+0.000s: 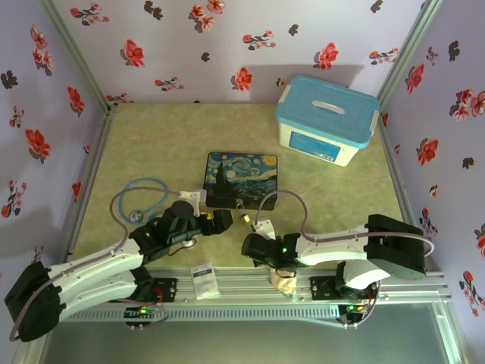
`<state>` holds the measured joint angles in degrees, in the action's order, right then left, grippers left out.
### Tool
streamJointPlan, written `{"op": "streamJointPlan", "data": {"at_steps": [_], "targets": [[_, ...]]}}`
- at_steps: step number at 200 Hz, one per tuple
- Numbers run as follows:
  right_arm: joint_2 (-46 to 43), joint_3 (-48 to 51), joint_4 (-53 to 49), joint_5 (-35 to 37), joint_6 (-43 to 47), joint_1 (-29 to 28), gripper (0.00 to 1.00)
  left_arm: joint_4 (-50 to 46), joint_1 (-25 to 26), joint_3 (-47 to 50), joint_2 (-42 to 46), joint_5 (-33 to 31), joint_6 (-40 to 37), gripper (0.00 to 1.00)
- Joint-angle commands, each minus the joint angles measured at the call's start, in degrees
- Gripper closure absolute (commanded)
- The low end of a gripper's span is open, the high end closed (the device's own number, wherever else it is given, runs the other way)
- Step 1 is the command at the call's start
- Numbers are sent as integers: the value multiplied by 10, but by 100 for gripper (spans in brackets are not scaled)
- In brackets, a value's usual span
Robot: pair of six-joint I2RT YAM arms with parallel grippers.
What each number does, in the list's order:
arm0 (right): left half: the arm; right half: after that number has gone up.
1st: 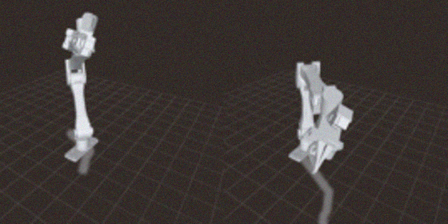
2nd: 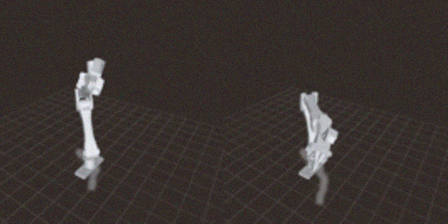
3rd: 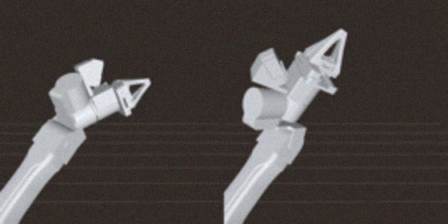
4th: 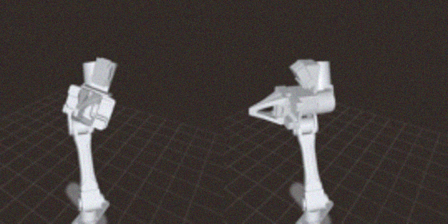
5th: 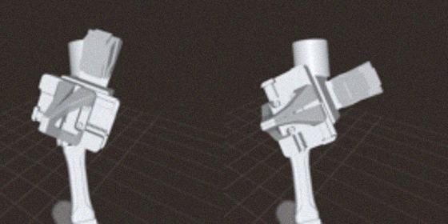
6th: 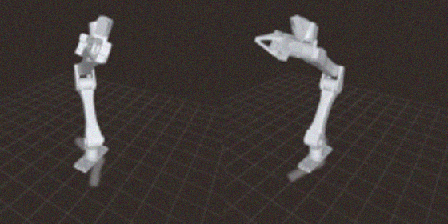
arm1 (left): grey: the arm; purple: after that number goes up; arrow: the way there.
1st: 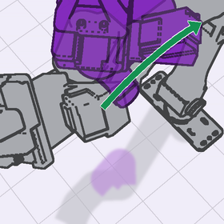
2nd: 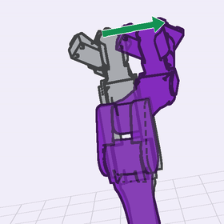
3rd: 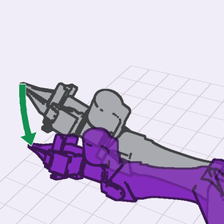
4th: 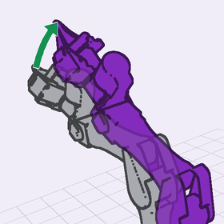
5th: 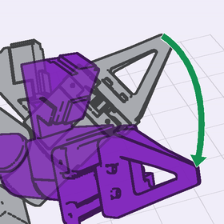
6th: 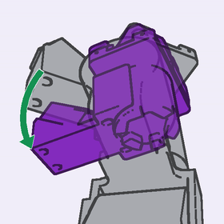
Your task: Unlock a padlock with a key
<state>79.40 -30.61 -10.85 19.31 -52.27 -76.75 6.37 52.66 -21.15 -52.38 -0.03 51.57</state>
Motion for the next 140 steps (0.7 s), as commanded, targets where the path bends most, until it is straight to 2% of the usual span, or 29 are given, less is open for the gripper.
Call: {"op": "streamJointPlan", "data": {"at_steps": [1,45,97,124,140], "targets": [[-14,51,80,-53,14,16,100,56,7,15,-12,-4,5,2],[-111,97,157,-158,71,88,100,179,32,34,-39,17,-11,11],[-227,93,208,-222,99,134,100,279,60,35,-74,20,-7,22],[-260,91,223,-230,100,137,100,319,60,33,-89,39,-1,38],[-272,94,241,-232,92,137,100,332,61,30,-95,49,3,41]]}}
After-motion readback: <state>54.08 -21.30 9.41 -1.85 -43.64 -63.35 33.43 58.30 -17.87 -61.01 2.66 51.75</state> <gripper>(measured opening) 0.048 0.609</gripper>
